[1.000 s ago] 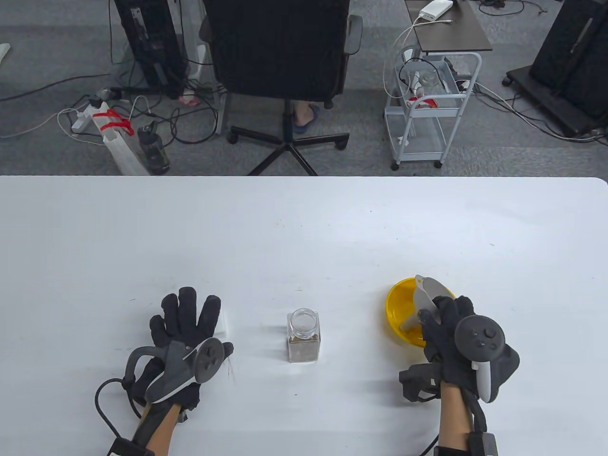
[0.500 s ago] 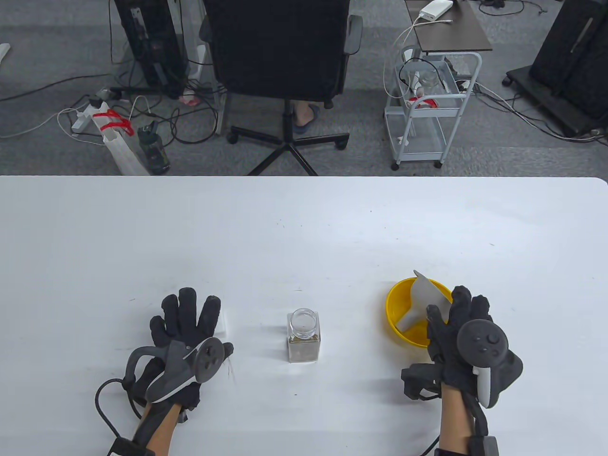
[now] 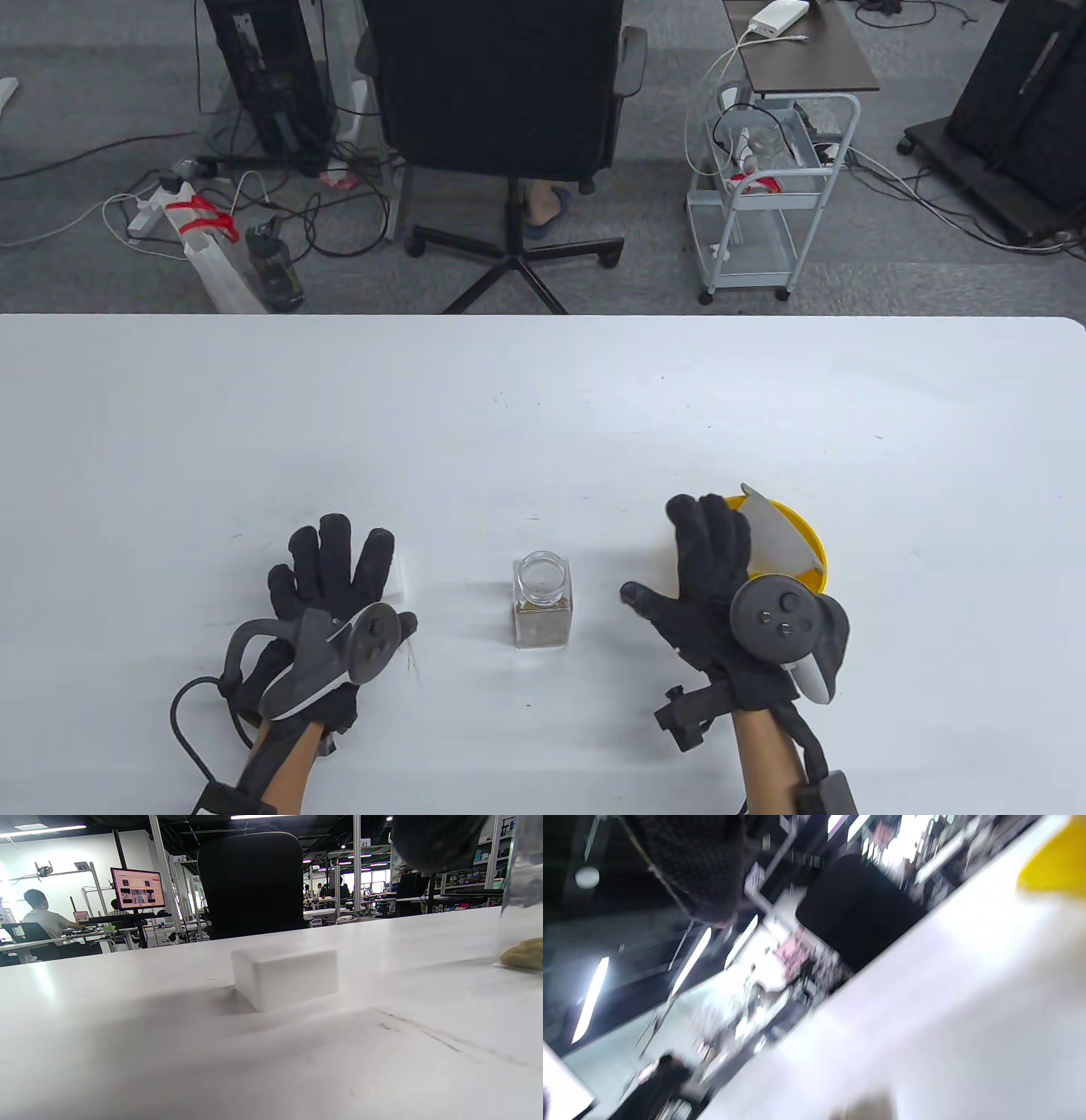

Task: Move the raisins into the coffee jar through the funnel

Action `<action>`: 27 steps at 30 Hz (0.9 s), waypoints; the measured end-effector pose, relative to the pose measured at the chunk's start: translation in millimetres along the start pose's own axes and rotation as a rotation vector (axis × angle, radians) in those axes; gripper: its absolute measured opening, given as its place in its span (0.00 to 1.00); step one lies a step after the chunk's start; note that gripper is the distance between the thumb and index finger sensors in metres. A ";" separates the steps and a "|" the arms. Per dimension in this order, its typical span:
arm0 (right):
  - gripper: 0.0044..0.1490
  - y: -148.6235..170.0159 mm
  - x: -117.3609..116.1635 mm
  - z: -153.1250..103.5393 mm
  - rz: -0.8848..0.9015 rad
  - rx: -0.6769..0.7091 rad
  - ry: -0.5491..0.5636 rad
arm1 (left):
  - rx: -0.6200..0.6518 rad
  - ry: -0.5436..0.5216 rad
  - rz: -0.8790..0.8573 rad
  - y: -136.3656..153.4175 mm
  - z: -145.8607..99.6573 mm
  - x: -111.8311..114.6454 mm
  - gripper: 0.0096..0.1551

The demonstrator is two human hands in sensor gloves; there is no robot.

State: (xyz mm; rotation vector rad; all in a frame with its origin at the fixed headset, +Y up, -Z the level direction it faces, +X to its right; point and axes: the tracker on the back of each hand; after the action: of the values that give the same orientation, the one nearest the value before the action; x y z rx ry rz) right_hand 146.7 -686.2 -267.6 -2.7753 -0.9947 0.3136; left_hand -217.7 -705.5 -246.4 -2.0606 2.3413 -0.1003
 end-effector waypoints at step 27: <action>0.61 3.5 -61.1 37.6 0.200 -0.069 -0.246 | -0.019 0.051 -0.175 23.1 14.1 -0.9 0.56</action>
State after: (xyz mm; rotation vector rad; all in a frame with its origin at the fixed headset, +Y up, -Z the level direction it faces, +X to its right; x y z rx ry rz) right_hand 93.1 -724.5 -296.2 -2.9573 -0.7877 0.6752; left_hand -239.6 -702.2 -262.0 -2.2951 2.1926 -0.1361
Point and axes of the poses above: the tracker on the back of each hand, its own y axis roughly to the little-finger side, its own z axis roughly from the wrist to the fingertips, x = y × z, and after that the axes turned 4 degrees about -x, right-handed
